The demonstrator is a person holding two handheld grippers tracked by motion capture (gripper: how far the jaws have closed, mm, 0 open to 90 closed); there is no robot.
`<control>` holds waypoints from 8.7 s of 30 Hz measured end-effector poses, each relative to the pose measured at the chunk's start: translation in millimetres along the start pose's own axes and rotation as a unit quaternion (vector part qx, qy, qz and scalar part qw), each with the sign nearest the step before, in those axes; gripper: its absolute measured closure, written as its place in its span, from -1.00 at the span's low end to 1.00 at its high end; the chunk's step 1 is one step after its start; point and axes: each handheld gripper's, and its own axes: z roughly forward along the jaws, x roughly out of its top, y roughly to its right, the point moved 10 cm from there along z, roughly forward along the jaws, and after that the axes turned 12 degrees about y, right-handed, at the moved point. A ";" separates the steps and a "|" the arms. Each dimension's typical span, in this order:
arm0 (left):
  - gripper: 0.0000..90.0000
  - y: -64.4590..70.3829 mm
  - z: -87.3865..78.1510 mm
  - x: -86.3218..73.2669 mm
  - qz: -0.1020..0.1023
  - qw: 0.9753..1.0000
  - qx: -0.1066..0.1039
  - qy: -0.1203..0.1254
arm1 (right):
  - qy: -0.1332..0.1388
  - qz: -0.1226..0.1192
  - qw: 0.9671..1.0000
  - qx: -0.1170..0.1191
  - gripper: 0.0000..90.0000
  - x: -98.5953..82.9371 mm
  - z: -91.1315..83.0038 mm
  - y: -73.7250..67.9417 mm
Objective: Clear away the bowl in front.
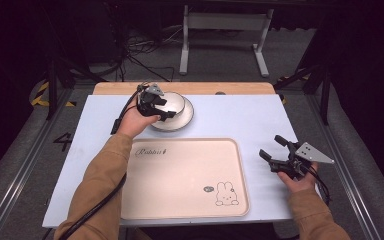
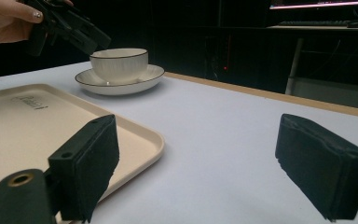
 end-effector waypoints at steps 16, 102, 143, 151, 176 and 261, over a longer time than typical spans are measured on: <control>0.00 8.2 22.4 -19.9 0.043 0.994 0.000 -0.097 | 0.002 0.001 1.000 -0.001 -0.69 0.3 -0.2 0.2; 0.82 63.9 -39.2 8.7 0.136 0.979 0.015 -0.153 | -0.005 0.004 1.000 0.009 -0.66 -0.8 0.8 -0.7; 0.82 167.3 -94.1 17.5 0.212 0.966 -0.081 -0.123 | -0.007 0.002 1.000 0.013 -0.69 -1.2 1.0 -1.7; 0.82 181.5 -100.2 13.5 0.224 0.961 -0.116 -0.116 | -0.007 0.004 1.000 0.014 -0.69 -1.2 1.1 -1.8; 0.82 202.2 -88.3 -13.0 0.237 0.944 -0.181 -0.142 | -0.008 0.004 1.000 0.015 -0.69 -1.3 1.1 -2.0; -0.16 202.3 -93.1 -38.6 0.100 0.977 -0.180 -0.058 | -0.011 0.012 1.000 0.016 -0.69 -1.8 1.7 -0.7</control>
